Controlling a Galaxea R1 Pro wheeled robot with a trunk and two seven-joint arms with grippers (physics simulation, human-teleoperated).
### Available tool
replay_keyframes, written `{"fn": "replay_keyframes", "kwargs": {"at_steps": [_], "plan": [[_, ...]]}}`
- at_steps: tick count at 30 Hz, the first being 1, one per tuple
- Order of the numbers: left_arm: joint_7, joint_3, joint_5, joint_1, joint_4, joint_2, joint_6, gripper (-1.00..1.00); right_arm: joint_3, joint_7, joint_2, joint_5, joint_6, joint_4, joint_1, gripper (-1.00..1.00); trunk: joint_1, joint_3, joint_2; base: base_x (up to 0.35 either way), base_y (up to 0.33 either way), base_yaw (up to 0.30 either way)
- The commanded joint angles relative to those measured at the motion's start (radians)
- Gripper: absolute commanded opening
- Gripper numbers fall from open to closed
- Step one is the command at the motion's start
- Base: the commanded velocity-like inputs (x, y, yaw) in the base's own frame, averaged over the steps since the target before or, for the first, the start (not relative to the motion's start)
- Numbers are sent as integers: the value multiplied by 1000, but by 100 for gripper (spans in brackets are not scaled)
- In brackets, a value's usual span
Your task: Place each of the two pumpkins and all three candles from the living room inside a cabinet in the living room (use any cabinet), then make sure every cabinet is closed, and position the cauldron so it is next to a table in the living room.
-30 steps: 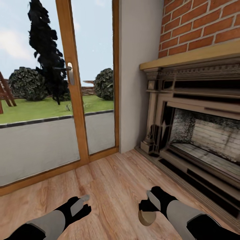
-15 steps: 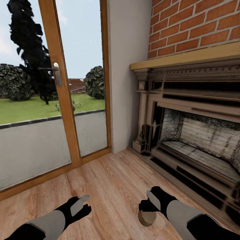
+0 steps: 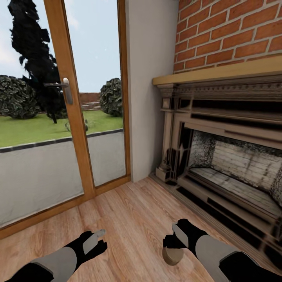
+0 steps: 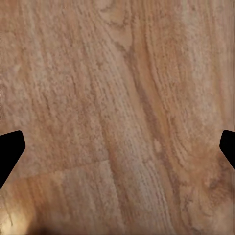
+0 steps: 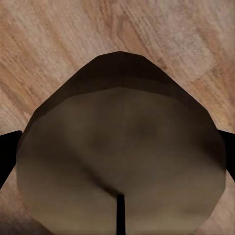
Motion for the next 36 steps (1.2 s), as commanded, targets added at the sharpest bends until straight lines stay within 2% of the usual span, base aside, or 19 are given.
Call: {"fn": "replay_keyframes", "kwargs": {"at_steps": [1,7,36], "plan": [[7,-8,10,0,-2,0,4,100,5,-7,0,-11,6,-2,0,-100,-4,2,7,0,0,0],[7,-8,10,-1,19,0,4,100,4,-5,-1,-12,11,-3,0,-100,-27,23,49,0,0,-135],[7,-10,10,-1,29,0,4,100,2,-5,-2,-12,11,-3,0,-100,-138,139,252,0,0,-260]]}}
